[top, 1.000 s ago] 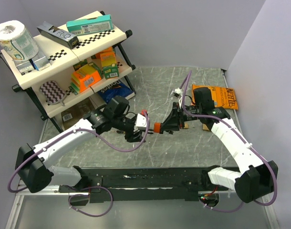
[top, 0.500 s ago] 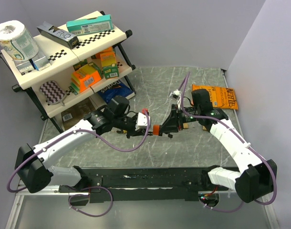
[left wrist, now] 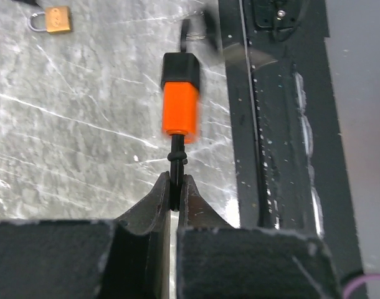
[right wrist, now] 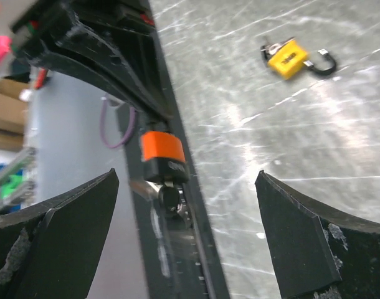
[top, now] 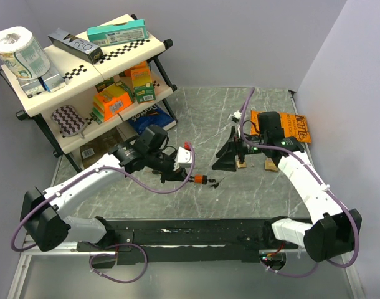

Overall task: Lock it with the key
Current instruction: Lock the lock.

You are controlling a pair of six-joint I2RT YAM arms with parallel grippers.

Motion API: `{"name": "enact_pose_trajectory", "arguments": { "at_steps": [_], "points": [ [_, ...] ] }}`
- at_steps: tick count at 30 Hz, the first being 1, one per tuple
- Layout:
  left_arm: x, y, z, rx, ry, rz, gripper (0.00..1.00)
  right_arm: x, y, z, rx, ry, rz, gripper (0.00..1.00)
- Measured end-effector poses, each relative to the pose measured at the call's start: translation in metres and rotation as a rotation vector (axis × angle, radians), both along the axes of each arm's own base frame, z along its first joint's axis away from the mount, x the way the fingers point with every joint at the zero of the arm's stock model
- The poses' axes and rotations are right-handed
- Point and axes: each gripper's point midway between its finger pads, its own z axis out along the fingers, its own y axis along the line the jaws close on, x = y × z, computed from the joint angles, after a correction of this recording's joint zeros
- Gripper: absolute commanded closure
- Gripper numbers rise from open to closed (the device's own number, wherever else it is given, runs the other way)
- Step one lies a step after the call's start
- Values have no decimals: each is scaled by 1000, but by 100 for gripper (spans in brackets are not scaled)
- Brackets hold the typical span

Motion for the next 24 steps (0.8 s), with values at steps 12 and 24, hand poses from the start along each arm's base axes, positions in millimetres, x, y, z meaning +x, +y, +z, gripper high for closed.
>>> {"name": "enact_pose_trajectory", "arguments": {
  "at_steps": [12, 24],
  "points": [
    [-3, -7, 25, -30, 93, 14, 99, -26, 3, 0, -31, -174, 79, 5],
    [-8, -15, 33, -62, 216, 56, 99, -44, 22, -18, -73, -222, 211, 40]
  ]
}}
